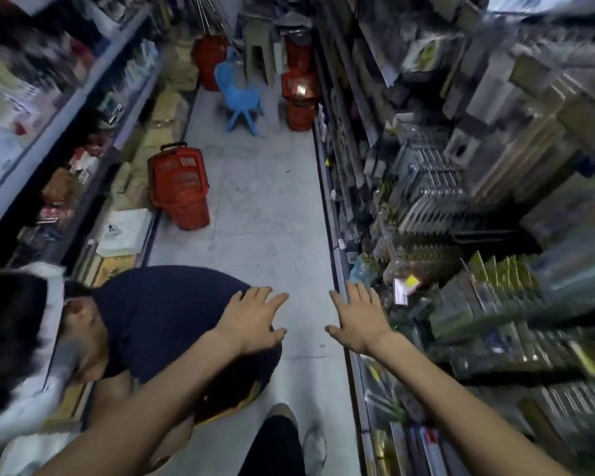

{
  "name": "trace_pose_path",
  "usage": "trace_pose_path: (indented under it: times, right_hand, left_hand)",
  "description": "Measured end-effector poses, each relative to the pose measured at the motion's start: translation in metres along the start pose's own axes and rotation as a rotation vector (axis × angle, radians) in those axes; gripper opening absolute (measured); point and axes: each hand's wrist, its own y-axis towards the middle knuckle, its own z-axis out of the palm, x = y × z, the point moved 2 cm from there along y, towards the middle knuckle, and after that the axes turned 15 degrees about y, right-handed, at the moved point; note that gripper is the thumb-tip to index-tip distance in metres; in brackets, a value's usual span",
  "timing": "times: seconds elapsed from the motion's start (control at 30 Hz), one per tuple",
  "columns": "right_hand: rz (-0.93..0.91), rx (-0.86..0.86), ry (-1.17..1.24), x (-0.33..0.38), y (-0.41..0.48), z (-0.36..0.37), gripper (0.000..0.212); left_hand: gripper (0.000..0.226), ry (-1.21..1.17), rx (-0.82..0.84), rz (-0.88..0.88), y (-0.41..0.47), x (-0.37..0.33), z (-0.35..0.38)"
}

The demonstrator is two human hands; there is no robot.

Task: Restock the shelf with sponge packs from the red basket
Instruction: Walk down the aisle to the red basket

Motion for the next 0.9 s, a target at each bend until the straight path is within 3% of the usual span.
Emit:
trace_pose_path:
  times: [0.4, 0.63, 0.9]
  right_hand:
    - [-0.087, 0.042, -0.149, 0.016, 0.288, -0.137, 0.079]
    - [-0.161, 0.032, -0.151, 0.056, 0.440, -0.249, 0.078]
    - [-0.179, 0.031, -0.125, 0.067, 0.599, -0.325, 0.078]
  left_hand:
    - [0.081, -0.130, 0.006, -0.173, 0.239, 0.157, -0.039]
    - [0.081, -0.160, 0.007, -0.214, 0.353, 0.274, -0.103]
    - [0.080, -0.145, 0.009, -0.215, 0.492, 0.380, -0.168]
